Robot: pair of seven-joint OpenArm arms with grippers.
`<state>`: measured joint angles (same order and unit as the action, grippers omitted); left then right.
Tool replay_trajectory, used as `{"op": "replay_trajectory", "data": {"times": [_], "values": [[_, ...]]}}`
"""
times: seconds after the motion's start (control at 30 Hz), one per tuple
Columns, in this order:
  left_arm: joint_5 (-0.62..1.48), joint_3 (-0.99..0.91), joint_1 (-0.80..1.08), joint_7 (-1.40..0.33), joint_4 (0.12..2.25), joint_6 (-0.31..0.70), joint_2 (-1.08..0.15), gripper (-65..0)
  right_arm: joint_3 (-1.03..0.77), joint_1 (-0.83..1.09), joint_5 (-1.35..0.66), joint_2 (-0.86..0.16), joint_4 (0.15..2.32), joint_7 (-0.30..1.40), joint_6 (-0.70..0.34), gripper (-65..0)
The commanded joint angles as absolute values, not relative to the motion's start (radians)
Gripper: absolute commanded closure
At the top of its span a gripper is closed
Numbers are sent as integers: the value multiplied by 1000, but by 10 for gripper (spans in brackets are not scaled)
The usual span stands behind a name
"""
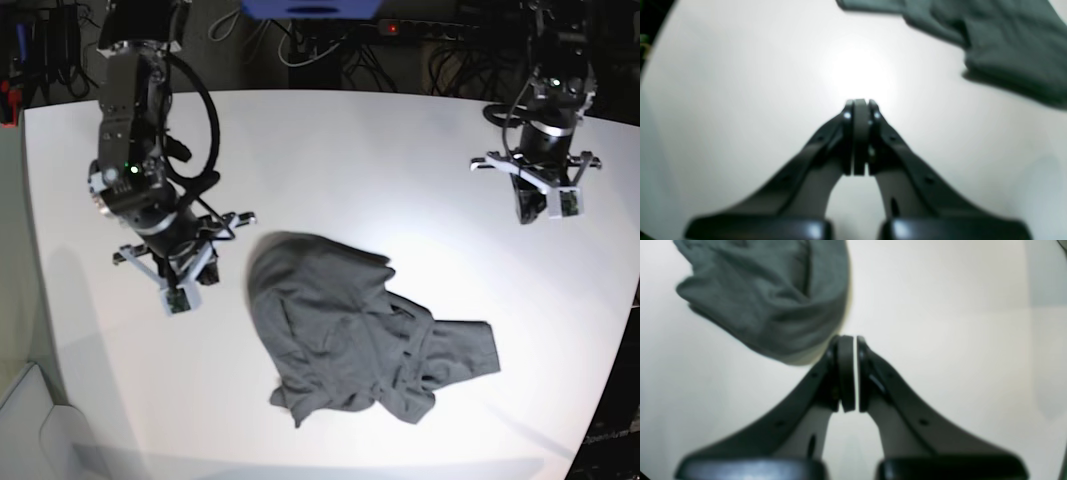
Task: Layout the t-shirt on the table in an organized manner, then fold the t-shirt properly
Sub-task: 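Move the right gripper toward the crumpled grey t-shirt, then lower the right gripper onto the shirt and pinch a fold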
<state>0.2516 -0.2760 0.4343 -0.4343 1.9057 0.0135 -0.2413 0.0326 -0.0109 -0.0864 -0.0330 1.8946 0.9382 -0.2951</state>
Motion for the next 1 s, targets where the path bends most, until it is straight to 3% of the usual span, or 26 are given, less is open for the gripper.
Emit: {"op": "replay_trajectory", "data": {"times": [0.0, 0.1, 0.37, 0.57, 0.87, 0.97], "values": [[249, -282, 427, -417, 1925, 12, -249, -3, 41, -42, -91, -30, 1893, 915, -297, -1], [249, -305, 424, -417, 1920, 12, -249, -3, 58, -93, -91, -15, 1830, 915, -297, -6], [249, -328, 414, -415, 1922, 12, -249, -4, 163, -214, -91, 24, 1730, 911, -297, -125], [249, -363, 418, -415, 1922, 12, -248, -4, 193, -306, -91, 94, 1593, 900, -297, -127], [249, -479, 418, -417, 1917, 13, -208, -7, 315, -409, -91, 156, 1323, 707, -295, -129], [249, -481, 418, -417, 1913, 13, -208, -68, 351, -435, -93, 157, 1237, 630, -274, -129]]}}
